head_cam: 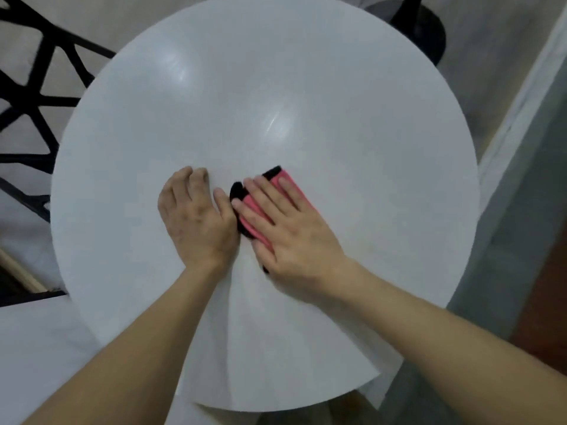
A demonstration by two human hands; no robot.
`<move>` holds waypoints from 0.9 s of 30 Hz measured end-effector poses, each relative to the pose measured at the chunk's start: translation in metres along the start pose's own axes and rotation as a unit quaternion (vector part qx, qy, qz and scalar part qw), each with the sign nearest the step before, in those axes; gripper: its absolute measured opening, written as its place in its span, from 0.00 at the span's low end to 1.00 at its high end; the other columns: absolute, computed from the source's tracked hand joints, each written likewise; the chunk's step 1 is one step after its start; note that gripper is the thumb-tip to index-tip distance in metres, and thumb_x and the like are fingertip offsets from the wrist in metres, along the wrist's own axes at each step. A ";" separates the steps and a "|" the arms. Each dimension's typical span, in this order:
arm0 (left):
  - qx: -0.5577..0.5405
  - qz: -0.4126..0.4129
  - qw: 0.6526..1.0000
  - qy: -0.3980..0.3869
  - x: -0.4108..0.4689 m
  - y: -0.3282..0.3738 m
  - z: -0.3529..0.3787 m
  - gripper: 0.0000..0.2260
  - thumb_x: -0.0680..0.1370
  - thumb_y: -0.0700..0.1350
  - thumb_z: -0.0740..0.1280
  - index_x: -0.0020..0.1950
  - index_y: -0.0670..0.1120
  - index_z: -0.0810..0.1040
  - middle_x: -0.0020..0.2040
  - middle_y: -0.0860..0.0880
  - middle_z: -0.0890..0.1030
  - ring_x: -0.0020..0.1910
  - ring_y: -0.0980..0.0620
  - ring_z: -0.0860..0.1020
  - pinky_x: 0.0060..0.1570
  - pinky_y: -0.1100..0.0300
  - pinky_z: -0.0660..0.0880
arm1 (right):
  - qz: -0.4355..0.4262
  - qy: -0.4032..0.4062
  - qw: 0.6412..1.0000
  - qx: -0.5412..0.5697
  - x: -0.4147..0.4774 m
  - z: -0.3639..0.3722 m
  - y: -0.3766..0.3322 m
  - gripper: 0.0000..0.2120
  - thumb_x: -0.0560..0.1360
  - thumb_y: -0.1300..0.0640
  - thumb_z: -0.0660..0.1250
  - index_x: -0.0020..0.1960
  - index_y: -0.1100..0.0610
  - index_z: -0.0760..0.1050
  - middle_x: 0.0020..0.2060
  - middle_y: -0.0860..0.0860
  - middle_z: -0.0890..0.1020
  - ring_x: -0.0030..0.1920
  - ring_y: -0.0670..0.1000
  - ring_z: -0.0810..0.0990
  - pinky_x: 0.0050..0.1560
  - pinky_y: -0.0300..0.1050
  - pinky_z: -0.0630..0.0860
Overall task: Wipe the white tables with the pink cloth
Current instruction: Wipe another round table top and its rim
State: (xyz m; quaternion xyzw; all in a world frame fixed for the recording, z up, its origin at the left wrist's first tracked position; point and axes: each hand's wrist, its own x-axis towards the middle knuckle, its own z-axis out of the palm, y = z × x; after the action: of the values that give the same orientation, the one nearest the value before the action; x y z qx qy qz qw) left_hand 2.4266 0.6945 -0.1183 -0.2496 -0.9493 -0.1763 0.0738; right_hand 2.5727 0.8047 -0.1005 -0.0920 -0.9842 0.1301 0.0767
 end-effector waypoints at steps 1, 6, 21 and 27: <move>-0.002 -0.001 1.000 -0.001 -0.001 0.002 -0.001 0.19 0.85 0.50 0.61 0.74 0.44 0.75 0.75 0.44 0.74 0.76 0.42 0.69 0.80 0.44 0.62 | -0.018 -0.013 1.000 0.013 -0.019 0.000 -0.010 0.32 0.85 0.48 0.57 0.87 0.55 0.58 0.87 0.58 0.55 0.88 0.57 0.49 0.85 0.63 0.51; 0.016 -0.005 1.000 -0.018 0.000 -0.002 -0.002 0.20 0.86 0.52 0.59 0.76 0.47 0.73 0.76 0.46 0.72 0.78 0.43 0.67 0.82 0.44 0.60 | -0.051 -0.045 0.998 -0.010 -0.014 -0.024 0.071 0.33 0.84 0.46 0.57 0.87 0.48 0.57 0.87 0.53 0.55 0.88 0.53 0.49 0.87 0.59 0.48; 0.060 -0.012 0.997 -0.056 0.002 -0.003 0.000 0.24 0.86 0.63 0.55 0.81 0.59 0.69 0.77 0.47 0.68 0.78 0.42 0.64 0.82 0.43 0.59 | 0.043 -0.033 0.998 0.036 -0.073 -0.010 0.002 0.33 0.85 0.46 0.57 0.88 0.50 0.55 0.88 0.54 0.51 0.88 0.54 0.43 0.86 0.61 0.48; 0.076 -0.012 0.996 -0.054 0.003 0.000 0.000 0.24 0.87 0.62 0.56 0.81 0.57 0.70 0.77 0.44 0.69 0.78 0.41 0.65 0.82 0.42 0.59 | 0.212 -0.001 0.976 -0.052 -0.098 -0.048 0.126 0.33 0.86 0.43 0.54 0.89 0.48 0.51 0.88 0.53 0.50 0.88 0.52 0.44 0.87 0.60 0.46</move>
State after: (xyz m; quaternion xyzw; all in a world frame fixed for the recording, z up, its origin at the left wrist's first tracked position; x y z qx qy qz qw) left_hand 2.4240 0.6957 -0.1181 -0.2405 -0.9656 -0.0911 0.0392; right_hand 2.6967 0.9163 -0.1015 -0.3026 -0.9477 0.0922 0.0418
